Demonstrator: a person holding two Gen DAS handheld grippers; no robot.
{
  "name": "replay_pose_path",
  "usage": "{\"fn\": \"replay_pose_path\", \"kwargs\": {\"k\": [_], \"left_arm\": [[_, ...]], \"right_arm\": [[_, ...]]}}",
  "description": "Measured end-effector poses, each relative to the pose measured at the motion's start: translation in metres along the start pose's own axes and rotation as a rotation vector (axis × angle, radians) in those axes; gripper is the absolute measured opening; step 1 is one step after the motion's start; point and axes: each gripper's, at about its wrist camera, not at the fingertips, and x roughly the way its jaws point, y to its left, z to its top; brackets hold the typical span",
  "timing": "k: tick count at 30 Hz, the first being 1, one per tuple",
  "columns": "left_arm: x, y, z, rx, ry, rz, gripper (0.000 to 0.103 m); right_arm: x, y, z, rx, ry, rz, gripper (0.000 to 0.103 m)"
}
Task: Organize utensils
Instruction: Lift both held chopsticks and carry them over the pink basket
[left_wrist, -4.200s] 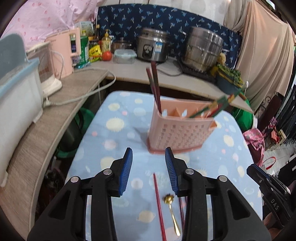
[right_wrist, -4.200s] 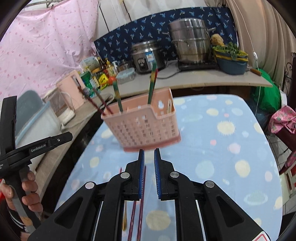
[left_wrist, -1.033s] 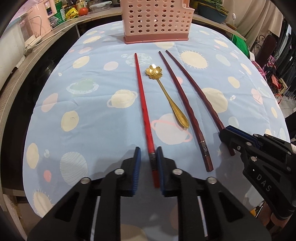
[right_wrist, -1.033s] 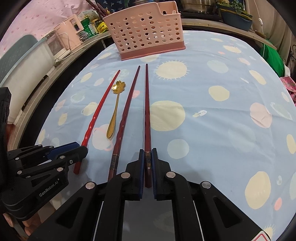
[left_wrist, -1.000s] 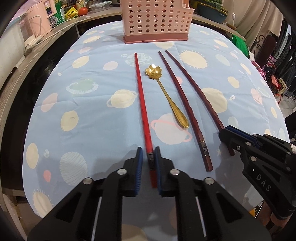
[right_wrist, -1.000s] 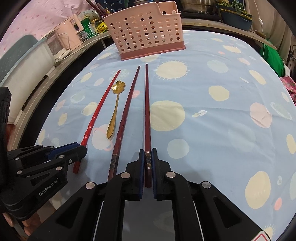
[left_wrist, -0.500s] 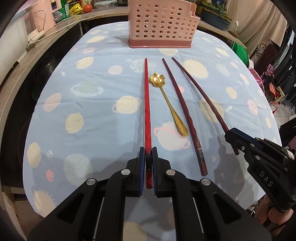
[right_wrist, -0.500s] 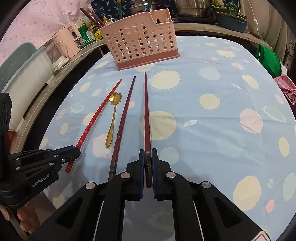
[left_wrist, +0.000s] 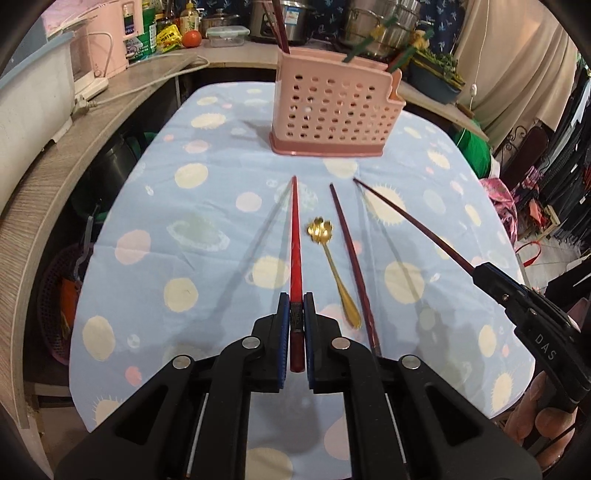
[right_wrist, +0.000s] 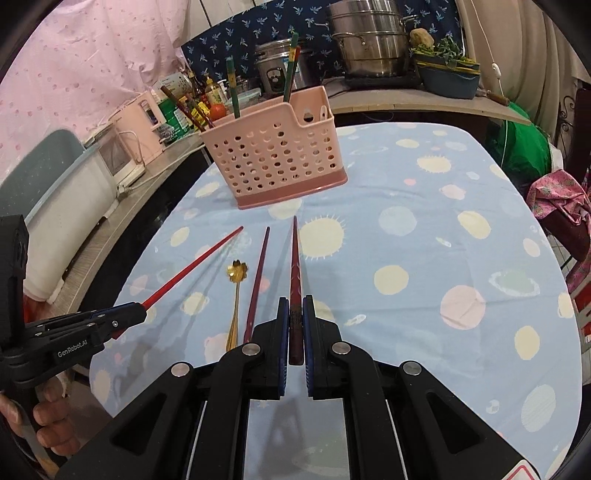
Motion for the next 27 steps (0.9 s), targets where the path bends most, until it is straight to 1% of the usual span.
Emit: {"fn": "replay_pose_path", "kwargs": {"k": [5,12,22,27], "left_arm": [[-0.015,0.003,0.017,-0.011,-0.045,-0.009,0.007],[-0.034,0.005,0.043,-0.013,-0.114,-0.002,0.007],[-0.05,0.007,0.079,-0.016,-0.199,0.02,0.007],[-0.055,0.007,0.098,-0.017,-0.223,0.016,0.007]], "right_arm": [[-0.016,-0.003,0.019,0.004,-0.061,-0.005,0.007],[-0.031,-0.008,0.047,0.009,-0.132,-0.007,0.007],[-0.042,-0.008,0.078,0.017,-0.196,0.005,0.007],[-0.049,-0.007,0.093,0.008,-0.225,0.004,0.007]]}}
